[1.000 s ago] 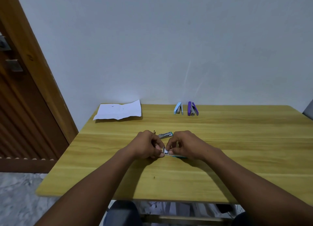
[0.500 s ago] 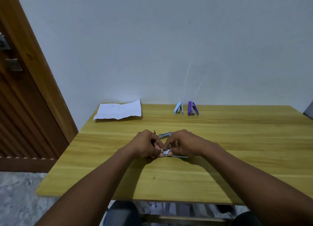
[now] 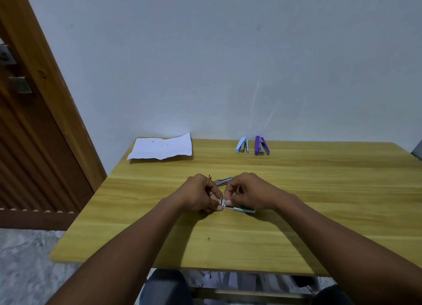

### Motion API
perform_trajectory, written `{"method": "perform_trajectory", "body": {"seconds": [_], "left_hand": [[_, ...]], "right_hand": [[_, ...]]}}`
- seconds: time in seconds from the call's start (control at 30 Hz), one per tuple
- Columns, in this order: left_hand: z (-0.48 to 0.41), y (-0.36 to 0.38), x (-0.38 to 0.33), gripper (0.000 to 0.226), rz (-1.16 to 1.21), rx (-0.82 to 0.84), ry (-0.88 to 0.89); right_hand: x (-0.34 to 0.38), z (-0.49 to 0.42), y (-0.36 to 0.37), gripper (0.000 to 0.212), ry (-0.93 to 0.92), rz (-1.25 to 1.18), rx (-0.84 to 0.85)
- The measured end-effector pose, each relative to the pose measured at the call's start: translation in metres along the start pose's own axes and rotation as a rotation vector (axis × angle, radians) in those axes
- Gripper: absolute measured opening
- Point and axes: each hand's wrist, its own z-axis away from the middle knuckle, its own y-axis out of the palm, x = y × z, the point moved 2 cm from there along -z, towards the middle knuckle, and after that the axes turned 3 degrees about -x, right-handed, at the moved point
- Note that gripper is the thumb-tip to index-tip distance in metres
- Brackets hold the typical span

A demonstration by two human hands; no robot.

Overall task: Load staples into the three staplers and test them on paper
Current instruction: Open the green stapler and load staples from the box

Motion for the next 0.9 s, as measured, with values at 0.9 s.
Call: {"method": "perform_trajectory", "body": {"seconds": [0.9], "left_hand": [[0.002,-0.001,-0.003,0.03,0.029,0.033,-0.026]], "right_hand": [[-0.019,-0.019,0.01,0.013,0.143,0.138,-0.283]]}}
